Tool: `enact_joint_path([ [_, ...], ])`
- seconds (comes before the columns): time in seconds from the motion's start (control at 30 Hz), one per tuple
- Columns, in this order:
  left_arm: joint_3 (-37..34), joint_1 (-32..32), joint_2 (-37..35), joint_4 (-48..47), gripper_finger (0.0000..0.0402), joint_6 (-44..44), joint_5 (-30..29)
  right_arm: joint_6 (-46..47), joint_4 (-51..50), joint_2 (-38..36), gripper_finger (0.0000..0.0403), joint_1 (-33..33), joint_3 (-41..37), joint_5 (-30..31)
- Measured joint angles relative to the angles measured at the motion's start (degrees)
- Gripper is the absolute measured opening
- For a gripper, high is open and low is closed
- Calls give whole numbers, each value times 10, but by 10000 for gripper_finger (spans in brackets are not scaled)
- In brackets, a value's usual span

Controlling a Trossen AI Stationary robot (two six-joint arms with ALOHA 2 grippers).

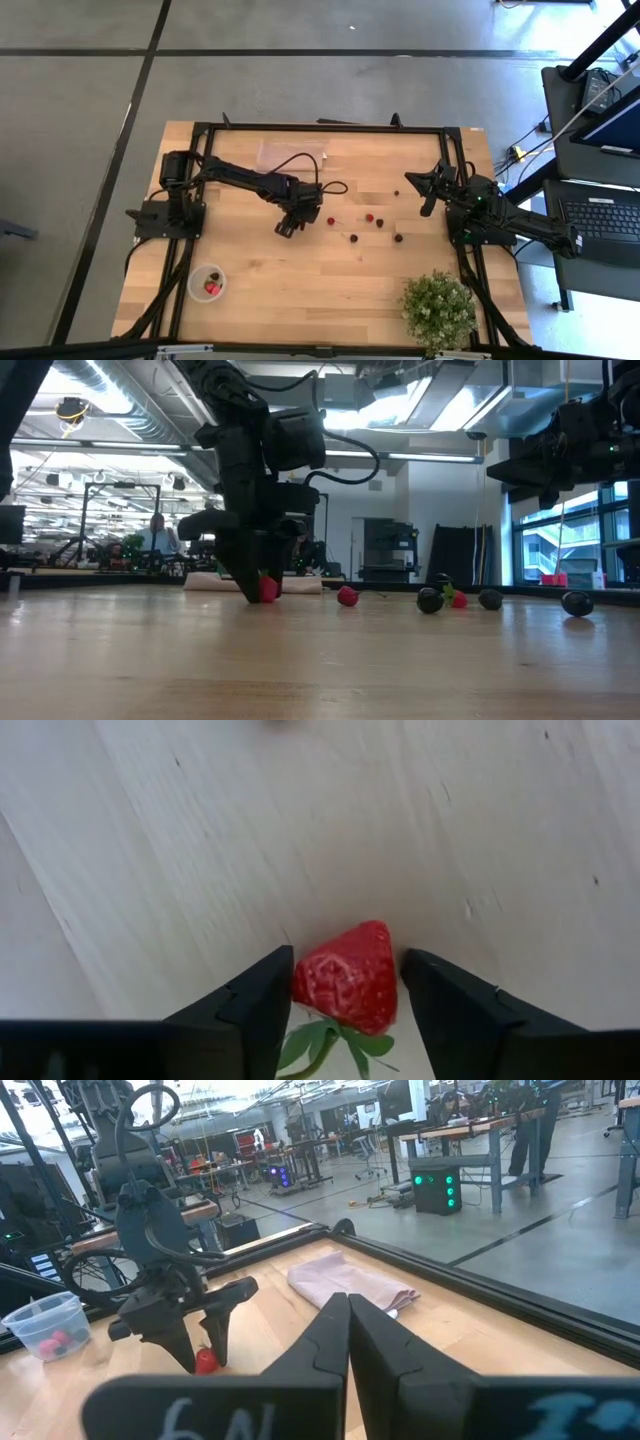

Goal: Pick and placing Produce into tupperware
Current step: Put the left strawberry into the transparent bin

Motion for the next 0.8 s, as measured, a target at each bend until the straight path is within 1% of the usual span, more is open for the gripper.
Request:
enact_joint_path([
  [0.37,0,0,0,-1,137,0,1,0,0,0,13,0,0,0],
  [0.47,0,0,0,-1,134,0,0,0,0,0,13,0,0,0],
  [0.6,0,0,-4,-6,143,-2,-1,0,0,0,13,0,0,0],
  [0.67,1,0,-8,-13,144,-16,-4,0,0,0,13,0,0,0],
  [0.8,16,0,-39,-80,131,-31,-5,1,0,0,13,0,0,0],
])
